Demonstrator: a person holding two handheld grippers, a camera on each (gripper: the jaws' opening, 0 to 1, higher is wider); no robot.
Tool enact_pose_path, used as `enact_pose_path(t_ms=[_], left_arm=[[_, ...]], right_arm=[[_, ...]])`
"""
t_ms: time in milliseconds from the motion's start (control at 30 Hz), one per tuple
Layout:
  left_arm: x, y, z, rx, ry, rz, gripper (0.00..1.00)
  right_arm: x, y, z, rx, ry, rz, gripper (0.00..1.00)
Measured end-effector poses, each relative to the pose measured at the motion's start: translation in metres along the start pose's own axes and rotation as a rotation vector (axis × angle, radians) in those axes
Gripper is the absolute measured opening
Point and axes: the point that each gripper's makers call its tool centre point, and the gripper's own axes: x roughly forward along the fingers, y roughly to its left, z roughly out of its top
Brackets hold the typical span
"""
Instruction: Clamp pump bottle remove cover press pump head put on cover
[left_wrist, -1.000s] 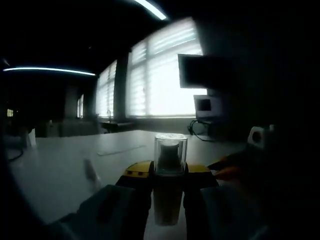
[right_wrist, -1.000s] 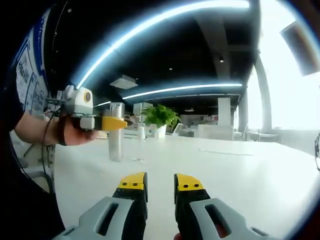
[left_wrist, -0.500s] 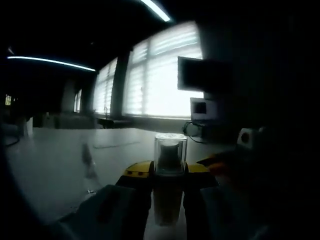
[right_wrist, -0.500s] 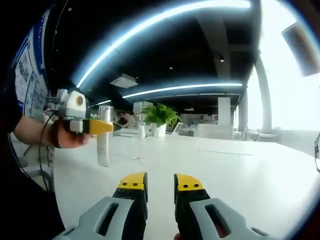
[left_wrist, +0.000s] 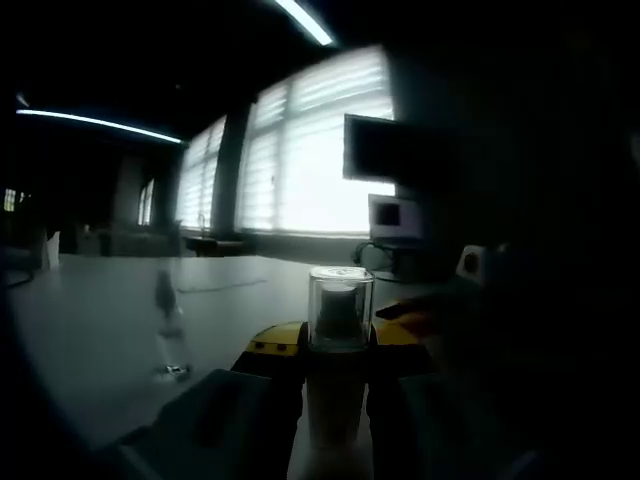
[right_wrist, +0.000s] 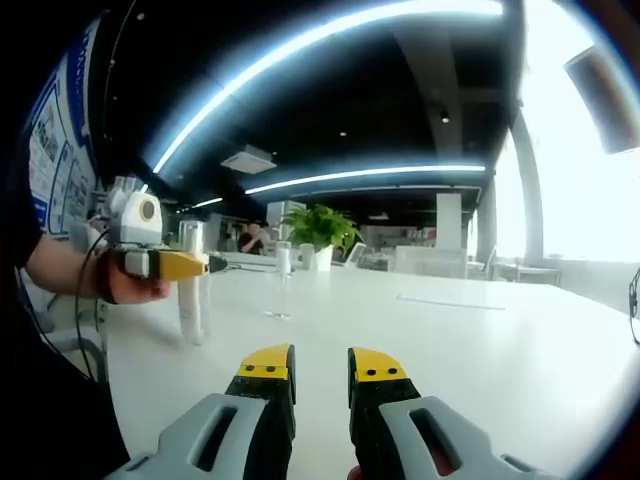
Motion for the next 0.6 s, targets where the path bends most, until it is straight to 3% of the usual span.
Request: enact_pose_path(t_ms=[133, 167, 333, 600], left_arm=[[-0.003, -0.002, -0.007, -0.038, -0.005, 0.001, 0.14], [-0.003, 0.001, -0.011, -0.014, 0.015, 0.024, 0.14], [-0.003, -0.005, -0.008, -0.036, -0.010, -0.009, 0.14], [-0.006, -0.008, -0.007, -0.065, -0.045, 0.005, 0.14]], right_arm=[[0.000, 0.000, 0.000, -0.002, 0.002, 0.000, 0.15], [0.000, 0.000, -0.001, -0.002, 0.003, 0.000, 0.15], [0.000, 0.000, -0.001, -0.004, 0.005, 0.000, 0.15], [0.000, 0.000, -0.002, -0.007, 0.009, 0.001, 0.15]])
